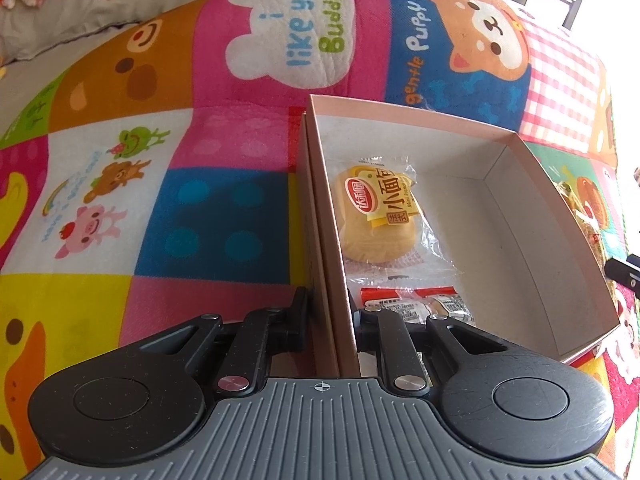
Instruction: Organize objects
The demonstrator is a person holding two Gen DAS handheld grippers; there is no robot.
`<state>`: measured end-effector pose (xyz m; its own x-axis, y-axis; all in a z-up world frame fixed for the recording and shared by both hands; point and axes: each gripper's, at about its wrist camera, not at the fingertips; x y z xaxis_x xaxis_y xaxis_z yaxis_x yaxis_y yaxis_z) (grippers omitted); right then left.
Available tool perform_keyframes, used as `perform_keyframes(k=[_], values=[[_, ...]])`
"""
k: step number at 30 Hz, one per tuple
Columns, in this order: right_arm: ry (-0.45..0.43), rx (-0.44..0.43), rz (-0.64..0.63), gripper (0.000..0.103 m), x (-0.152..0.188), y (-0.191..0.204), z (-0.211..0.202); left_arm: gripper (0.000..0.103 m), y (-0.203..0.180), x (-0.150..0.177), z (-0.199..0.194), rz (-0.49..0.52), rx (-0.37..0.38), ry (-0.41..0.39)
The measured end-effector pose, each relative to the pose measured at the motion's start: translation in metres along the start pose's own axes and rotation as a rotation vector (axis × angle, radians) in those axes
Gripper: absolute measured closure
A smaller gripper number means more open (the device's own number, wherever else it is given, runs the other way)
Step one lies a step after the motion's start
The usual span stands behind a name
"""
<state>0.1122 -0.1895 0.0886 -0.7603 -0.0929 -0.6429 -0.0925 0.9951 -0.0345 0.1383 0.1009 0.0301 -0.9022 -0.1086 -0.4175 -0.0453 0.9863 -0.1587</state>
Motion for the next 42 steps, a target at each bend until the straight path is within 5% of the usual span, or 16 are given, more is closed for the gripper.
perform_keyframes(k=[13, 17, 24, 33, 40, 42], values=[[0.144, -0.067, 0.176, 0.045, -0.056, -0.069, 0.073, 0.086, 0.000, 0.001, 0.000, -0.005, 0.002, -0.001], [0.173, -0.097, 0.250, 0.058, -0.047, -0.082, 0.080, 0.086, 0.001, 0.001, 0.000, -0.006, 0.005, -0.002], [0.181, -0.068, 0.277, 0.078, -0.011, -0.103, 0.050, 0.085, 0.002, 0.001, 0.002, -0.011, 0.008, -0.003], [0.238, -0.068, 0.247, 0.080, 0.056, -0.092, -0.005, 0.085, 0.002, 0.002, 0.002, -0.015, 0.014, -0.006], [0.208, -0.005, 0.020, 0.076, 0.086, -0.050, -0.049, 0.085, 0.002, 0.002, 0.002, -0.015, 0.014, -0.006], [0.157, 0.020, -0.004, 0.063, 0.081, -0.043, -0.058, 0.085, 0.002, 0.002, 0.002, -0.019, 0.015, -0.007]])
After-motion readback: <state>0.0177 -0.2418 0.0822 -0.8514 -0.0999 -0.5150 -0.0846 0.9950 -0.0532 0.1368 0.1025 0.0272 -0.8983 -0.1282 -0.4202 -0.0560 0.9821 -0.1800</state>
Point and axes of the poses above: each gripper's, at about its wrist camera, not at the fingertips, and z roughly the way its jaws point, y to its left, x to its underside, and after that the axes turned 11 degrees about y, right-handed
